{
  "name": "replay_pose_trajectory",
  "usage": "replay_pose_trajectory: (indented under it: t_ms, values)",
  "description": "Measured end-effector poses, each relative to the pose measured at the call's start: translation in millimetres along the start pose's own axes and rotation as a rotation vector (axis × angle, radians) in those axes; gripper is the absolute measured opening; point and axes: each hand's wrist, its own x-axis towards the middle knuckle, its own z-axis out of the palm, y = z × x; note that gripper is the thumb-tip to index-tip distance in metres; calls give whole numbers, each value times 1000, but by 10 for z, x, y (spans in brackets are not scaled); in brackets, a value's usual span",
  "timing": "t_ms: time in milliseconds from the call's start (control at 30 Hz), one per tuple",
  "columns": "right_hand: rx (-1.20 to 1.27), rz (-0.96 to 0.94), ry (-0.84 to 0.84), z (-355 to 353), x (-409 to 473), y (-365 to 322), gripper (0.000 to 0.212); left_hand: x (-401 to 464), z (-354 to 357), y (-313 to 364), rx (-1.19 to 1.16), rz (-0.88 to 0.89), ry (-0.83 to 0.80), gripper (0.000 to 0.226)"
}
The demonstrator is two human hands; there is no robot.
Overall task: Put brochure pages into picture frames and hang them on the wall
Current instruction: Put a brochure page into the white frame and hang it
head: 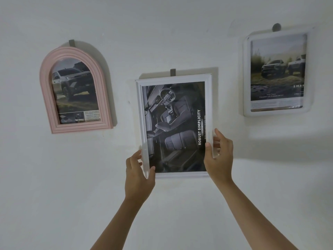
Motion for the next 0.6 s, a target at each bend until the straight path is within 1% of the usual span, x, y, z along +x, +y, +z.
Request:
replay_pose_trajectory:
  t_ms: [133, 300, 433, 500, 600]
  values:
    - [-1, -18, 15, -78, 28, -44, 49, -30, -35, 197, 23, 7, 81, 69]
    - [-54, -59, 49, -368, 175, -49, 50, -87, 5, 587, -44, 101, 150, 66]
    - [-111, -63, 85, -714, 355, -2, 50, -129, 146, 980, -155, 212, 105, 64]
    - [-139, -50, 107, -895, 459, 49, 53, -131, 263, 1193, -201, 290, 86, 63]
    - [-200, -53, 146, -1149, 653, 125, 58, -92, 457, 1515, -277, 344, 27, 62]
